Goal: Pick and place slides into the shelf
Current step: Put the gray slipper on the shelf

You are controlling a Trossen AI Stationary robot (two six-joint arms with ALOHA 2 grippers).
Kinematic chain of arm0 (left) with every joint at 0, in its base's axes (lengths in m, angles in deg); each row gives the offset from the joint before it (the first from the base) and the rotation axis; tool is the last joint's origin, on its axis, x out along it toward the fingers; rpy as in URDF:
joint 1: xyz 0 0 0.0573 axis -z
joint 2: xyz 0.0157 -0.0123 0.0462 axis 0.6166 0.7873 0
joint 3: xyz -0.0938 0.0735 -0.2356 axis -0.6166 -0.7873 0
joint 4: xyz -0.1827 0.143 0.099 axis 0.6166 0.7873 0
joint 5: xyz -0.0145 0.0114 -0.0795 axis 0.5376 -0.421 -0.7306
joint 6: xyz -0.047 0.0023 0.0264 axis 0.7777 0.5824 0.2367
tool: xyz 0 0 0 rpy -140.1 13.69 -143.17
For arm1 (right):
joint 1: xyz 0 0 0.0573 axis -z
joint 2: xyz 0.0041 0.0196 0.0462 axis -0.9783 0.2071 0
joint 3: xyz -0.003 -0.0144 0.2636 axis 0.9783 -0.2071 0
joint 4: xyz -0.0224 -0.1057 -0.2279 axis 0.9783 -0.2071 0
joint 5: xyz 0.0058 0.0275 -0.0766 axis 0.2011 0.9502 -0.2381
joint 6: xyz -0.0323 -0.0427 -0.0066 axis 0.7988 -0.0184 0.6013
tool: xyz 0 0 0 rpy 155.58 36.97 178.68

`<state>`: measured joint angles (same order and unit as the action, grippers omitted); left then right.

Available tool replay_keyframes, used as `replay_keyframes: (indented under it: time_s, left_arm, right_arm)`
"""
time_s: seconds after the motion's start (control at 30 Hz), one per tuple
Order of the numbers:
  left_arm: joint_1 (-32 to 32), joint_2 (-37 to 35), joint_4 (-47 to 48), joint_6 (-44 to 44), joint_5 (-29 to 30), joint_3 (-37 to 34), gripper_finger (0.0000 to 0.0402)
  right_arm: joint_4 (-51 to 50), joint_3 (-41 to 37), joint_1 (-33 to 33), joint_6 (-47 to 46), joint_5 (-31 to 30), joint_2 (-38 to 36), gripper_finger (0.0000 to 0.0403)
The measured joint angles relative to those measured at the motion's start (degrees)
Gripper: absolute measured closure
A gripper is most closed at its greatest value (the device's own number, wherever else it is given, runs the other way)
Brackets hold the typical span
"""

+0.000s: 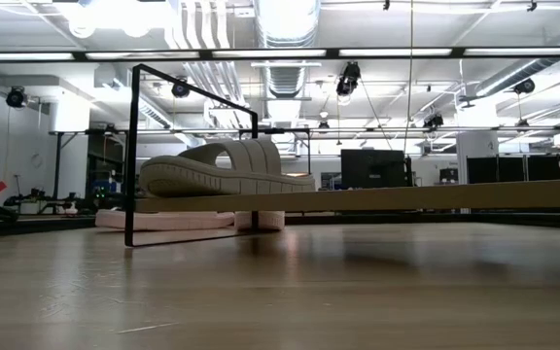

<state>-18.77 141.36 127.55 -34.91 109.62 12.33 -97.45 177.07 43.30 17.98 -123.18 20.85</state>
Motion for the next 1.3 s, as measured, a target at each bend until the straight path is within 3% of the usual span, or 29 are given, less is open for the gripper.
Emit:
replay_keyframes:
  time_s: [0.3,0.53,0.73,1.07,1.3]
  left_arm:
    - [-1.3,-2.7,-0.7,-3.0,3.5,-0.1,0.0359]
    - [-2.1,-3.4,-0.6,-4.4,5.3,-0.1,0.036]
    - [-3.0,-4.2,-0.7,-4.6,4.8,-0.1,0.036]
    - [-3.6,-5.0,-2.2,-4.3,3.7,-0.1,0.036]
    - [-3.6,-4.4,-3.4,-4.3,3.5,0.0,0.036]
  right_arm:
    - [1.0,0.0,0.1,0.3,-0.2,-2.1,0.0281]
    - [2.9,0.1,0.1,1.0,-0.2,-5.2,0.0186]
    - [5.1,0.1,0.1,18.3,5.9,-5.9,0.0118]
    - [6.5,0.0,-0.2,38.1,10.3,-6.4,0.0129]
    - [7.2,0.0,-0.1,39.3,19.4,-7.8,0.0144]
